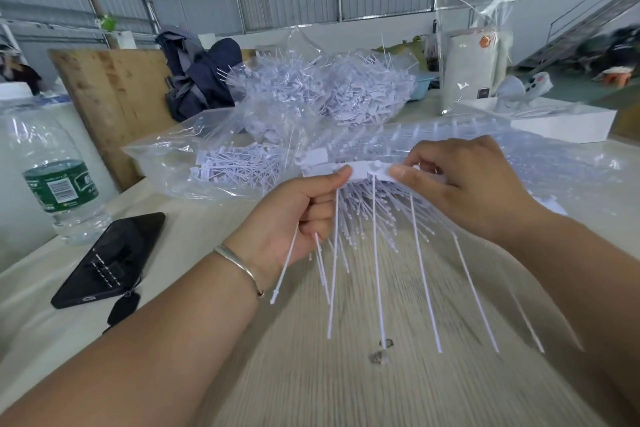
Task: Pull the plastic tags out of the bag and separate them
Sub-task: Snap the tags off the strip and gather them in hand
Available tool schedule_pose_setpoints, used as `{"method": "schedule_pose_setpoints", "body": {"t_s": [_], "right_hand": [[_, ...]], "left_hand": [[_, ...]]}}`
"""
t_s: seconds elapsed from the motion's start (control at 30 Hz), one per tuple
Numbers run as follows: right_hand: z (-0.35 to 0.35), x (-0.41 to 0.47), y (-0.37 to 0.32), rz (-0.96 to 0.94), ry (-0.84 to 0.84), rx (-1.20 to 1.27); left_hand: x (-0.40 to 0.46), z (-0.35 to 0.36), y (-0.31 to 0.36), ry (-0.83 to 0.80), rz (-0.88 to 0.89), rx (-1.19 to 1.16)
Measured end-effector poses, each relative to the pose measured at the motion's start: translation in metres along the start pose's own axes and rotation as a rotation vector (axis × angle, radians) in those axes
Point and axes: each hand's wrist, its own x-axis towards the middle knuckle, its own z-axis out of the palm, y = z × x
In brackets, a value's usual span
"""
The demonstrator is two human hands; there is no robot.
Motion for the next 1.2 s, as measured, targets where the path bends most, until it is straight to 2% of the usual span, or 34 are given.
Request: {"method": "schedule_pose_setpoints", "body": {"t_s": [0.07,0.23,0.43,0.6,0.77,0.87,1.0,1.1,1.2], "right_hand": [[0.000,0.001,0.000,0.029,-0.039,-0.040],[0.007,-0.001,-0.006,0.195,-0.096,0.334],[0.005,-0.002,-0.008,0.234,-0.122,0.602],[0.016,-0.006,-0.015,0.211,-0.197,0.686],[0.021,-0.007,-0.015,0.194,-0.210,0.707],[0.020,-0.006,-0.016,0.185,-0.178,0.690],[0.011,0.000,-0.012,0.232,0.011,0.641],[0.008,0.001,-0.008,0.230,0.102,0.642],[0.008,-0.001,-0.007,0.224,0.106,0.620]], "left_hand": [[-0.001,-0.001,0.001,-0.021,0.001,0.000],[-0.003,0.000,0.000,-0.100,0.008,-0.022],[0.000,-0.001,-0.005,-0.161,-0.028,-0.062],[-0.001,0.001,-0.015,-0.253,-0.146,0.012],[-0.001,0.002,-0.018,-0.272,-0.159,0.069],[-0.001,0.001,-0.016,-0.279,-0.152,0.038],[0.000,-0.004,-0.002,-0.216,-0.030,-0.095],[0.003,-0.008,0.005,-0.071,0.064,-0.020],[0.004,-0.011,0.004,-0.068,0.073,0.115]]}}
